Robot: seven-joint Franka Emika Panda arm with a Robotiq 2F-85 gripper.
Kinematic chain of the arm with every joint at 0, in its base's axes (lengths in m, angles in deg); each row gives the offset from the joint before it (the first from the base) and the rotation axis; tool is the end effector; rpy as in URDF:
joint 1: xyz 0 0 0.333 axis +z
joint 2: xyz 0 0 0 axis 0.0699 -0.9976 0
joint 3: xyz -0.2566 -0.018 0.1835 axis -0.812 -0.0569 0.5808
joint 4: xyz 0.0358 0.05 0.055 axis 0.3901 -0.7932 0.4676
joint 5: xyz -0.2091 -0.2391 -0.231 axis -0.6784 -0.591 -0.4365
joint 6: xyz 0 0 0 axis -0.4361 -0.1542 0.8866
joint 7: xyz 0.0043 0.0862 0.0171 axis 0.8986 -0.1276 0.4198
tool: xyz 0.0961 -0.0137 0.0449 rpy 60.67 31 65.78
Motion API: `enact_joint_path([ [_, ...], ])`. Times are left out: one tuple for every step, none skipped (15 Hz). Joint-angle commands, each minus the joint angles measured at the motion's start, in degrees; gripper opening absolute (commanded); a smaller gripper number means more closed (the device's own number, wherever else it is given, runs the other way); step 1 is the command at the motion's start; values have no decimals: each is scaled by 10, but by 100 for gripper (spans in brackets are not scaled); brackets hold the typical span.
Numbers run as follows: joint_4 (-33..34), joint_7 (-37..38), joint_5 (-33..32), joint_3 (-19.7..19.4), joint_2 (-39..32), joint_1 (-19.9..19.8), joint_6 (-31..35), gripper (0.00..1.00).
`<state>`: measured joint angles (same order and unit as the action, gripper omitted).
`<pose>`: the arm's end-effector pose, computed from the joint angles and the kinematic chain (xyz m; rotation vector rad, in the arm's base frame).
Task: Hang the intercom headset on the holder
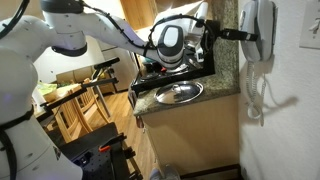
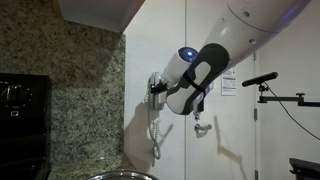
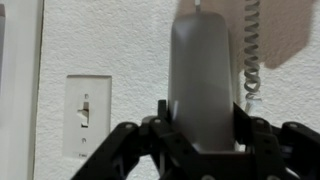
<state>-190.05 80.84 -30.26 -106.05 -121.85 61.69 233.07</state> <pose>0.6226 0.0008 0.3019 2.1463 -0.7305 1.4759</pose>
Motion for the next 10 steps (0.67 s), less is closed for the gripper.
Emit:
enact_joint_path([
  [0, 0, 0, 0, 0, 0, 0, 59],
  [0, 0, 0, 0, 0, 0, 0, 59],
  [0, 0, 0, 0, 0, 0, 0, 59],
  [0, 0, 0, 0, 0, 0, 0, 59],
  [0, 2, 2, 0, -2, -1, -3, 34],
  [3, 1, 1, 4, 1, -5, 3, 34],
  [6, 6, 4, 2, -6, -5, -1, 34],
  [11, 7, 5, 1, -11, -6, -3, 34],
  [15, 7, 4, 1, -15, -8, 0, 34],
  [19, 9, 5, -1, -20, -8, -2, 34],
])
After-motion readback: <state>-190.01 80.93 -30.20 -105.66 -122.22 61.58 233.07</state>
